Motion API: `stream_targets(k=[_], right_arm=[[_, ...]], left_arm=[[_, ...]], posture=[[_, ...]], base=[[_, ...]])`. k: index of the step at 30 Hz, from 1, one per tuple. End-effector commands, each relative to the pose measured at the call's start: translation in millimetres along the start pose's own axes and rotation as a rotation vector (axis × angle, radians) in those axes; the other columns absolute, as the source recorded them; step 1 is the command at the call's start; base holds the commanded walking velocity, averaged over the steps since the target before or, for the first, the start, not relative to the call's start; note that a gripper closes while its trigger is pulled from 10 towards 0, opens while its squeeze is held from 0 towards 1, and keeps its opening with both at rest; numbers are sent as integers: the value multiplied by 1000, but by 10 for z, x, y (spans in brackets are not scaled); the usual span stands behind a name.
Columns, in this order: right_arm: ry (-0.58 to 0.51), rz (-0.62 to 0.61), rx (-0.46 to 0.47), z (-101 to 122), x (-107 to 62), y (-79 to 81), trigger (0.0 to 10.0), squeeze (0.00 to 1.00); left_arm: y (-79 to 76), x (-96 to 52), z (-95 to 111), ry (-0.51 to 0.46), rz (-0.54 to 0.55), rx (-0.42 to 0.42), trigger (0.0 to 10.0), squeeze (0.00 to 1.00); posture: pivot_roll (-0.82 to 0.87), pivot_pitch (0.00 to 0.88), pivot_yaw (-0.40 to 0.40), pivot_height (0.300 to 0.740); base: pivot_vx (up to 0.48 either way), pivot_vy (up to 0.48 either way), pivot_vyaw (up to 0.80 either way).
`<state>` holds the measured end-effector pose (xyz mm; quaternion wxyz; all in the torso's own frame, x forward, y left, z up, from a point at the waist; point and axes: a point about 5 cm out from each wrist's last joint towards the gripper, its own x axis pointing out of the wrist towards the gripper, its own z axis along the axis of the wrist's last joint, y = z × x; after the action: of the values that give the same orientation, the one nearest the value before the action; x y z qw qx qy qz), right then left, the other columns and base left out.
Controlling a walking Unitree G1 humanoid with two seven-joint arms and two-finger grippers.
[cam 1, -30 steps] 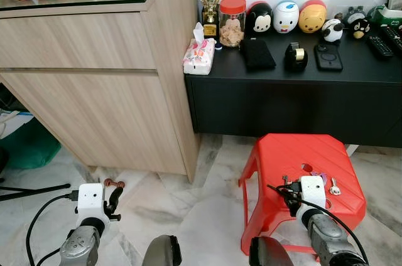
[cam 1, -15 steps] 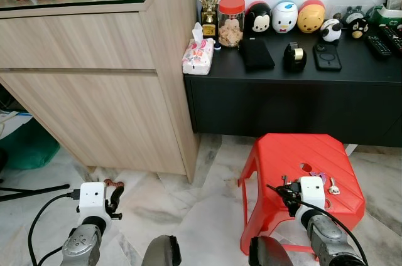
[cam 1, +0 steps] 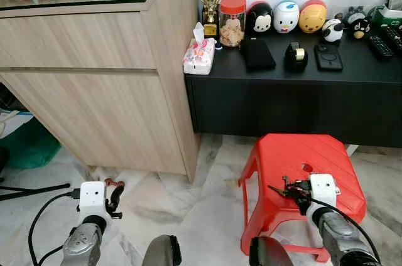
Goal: Hang keys on a hook
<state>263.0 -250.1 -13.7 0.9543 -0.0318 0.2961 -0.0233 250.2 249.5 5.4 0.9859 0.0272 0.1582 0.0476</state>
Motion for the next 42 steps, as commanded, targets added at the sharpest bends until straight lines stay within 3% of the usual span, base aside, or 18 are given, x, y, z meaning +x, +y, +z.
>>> stream_targets(k=[1,19,42], right_arm=[[14,10,-1,1,8,13,10000,0],[52,132,-17,-70,8,167,10000,0],[51,113,-41,-95,-4,158,10000,0]], left_arm=[[-1,-5,-28,12,5,-2,10000,0],[-28,16,-26,10,5,1,10000,0],[-41,13,-68,25,14,-1,10000,0]], posture=[[-20,43,60,616],[-25,26,50,616],[-33,33,40,616]], base=[[0,0,0],[0,0,0],[0,0,0]])
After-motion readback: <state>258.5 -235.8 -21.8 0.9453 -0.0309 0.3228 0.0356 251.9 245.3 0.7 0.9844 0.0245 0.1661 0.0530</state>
